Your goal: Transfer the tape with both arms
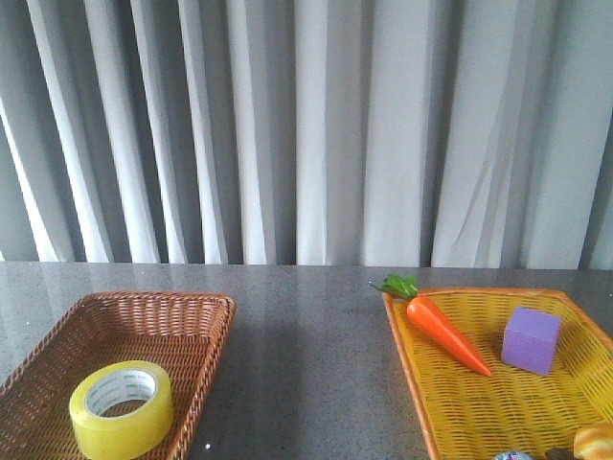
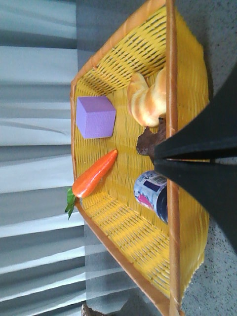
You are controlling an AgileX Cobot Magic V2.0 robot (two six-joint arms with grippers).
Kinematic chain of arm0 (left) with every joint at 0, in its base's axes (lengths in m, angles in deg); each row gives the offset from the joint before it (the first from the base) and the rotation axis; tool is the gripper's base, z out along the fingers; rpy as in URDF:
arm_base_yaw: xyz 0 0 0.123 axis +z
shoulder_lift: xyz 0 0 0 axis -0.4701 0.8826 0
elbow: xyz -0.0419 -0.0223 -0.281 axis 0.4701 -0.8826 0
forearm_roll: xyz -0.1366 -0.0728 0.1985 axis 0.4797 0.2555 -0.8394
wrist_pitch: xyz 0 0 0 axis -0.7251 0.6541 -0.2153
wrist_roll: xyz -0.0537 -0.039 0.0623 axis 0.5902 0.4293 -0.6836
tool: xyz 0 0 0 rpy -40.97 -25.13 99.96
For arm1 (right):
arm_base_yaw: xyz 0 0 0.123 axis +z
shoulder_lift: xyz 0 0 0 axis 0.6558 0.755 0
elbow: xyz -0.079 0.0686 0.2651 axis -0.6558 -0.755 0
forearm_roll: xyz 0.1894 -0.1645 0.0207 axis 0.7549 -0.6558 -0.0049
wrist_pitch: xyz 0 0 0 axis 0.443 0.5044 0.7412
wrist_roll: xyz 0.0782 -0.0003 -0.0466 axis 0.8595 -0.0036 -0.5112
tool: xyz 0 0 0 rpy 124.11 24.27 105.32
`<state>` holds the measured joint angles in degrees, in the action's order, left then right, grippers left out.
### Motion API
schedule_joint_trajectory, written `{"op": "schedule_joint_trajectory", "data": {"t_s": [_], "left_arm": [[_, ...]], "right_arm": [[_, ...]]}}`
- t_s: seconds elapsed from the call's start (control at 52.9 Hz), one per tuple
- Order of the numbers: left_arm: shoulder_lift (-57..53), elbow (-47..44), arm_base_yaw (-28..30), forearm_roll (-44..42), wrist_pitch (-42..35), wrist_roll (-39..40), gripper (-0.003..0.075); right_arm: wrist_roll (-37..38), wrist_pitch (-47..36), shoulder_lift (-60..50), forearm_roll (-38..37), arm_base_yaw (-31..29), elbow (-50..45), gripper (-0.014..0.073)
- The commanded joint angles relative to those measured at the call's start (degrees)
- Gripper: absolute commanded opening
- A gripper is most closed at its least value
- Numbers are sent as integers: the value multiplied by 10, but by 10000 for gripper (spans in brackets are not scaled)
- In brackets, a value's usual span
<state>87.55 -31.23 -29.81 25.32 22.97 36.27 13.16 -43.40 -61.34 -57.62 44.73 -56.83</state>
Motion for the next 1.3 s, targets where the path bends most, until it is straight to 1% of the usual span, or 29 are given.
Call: {"op": "schedule_joint_trajectory", "data": {"t_s": [0.0, 1.286], "left_arm": [[-9, 16, 0, 2, -43, 4, -6], [-9, 16, 0, 2, -43, 4, -6]], "right_arm": [[45, -35, -8, -55, -4, -5, -6], [42, -34, -8, -47, -4, -4, -6]]}}
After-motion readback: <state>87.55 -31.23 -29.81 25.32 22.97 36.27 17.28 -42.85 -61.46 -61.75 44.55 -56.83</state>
